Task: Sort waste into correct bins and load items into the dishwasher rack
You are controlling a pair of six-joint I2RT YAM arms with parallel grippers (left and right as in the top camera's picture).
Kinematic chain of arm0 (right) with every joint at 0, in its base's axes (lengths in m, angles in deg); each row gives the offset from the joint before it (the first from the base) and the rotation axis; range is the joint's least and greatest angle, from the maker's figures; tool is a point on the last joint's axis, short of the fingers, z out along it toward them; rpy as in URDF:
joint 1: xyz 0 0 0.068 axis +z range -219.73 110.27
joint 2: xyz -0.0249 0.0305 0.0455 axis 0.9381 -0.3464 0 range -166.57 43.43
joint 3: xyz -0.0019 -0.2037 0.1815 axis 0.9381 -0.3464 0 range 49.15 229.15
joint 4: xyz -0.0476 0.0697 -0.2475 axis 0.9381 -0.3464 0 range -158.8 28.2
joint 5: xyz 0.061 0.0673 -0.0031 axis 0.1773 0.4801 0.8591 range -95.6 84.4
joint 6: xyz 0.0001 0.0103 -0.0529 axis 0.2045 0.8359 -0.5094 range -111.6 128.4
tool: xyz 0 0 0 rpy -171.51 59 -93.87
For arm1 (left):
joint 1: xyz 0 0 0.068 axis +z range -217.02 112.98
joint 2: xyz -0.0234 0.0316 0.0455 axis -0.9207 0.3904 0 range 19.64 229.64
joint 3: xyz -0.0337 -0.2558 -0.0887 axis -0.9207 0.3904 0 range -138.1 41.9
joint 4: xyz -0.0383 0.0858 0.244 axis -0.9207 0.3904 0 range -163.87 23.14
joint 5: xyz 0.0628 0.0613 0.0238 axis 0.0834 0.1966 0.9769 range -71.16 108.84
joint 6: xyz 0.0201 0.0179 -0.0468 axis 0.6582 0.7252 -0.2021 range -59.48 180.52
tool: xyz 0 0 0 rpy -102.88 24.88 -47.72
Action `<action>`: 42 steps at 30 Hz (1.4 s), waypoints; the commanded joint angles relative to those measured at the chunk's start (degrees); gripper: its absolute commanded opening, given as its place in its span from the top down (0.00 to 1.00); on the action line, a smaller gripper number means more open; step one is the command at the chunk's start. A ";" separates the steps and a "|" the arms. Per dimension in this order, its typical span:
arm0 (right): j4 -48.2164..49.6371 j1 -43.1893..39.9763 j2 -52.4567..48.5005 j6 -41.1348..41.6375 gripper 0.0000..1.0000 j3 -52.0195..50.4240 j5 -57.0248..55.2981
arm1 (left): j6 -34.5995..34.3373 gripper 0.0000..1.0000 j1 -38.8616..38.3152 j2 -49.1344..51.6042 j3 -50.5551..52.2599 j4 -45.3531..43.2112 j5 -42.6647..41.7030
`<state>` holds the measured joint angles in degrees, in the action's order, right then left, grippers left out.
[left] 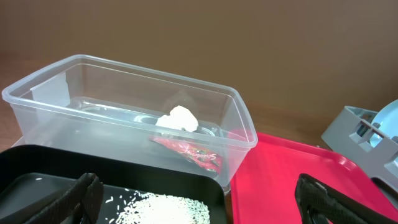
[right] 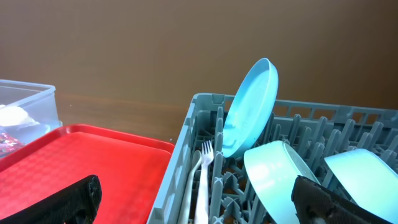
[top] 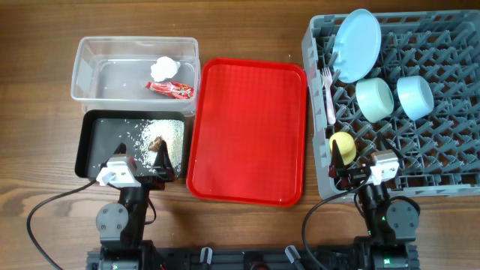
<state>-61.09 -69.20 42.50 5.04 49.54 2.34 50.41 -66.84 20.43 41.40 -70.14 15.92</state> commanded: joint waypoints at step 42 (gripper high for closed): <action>0.04 -0.28 0.66 -0.79 0.01 -0.09 1.14 | 0.72 0.00 0.46 -0.39 0.17 0.42 -0.46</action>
<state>-61.09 -69.20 42.50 5.04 49.54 2.34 50.41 -66.84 20.43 41.40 -70.12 15.92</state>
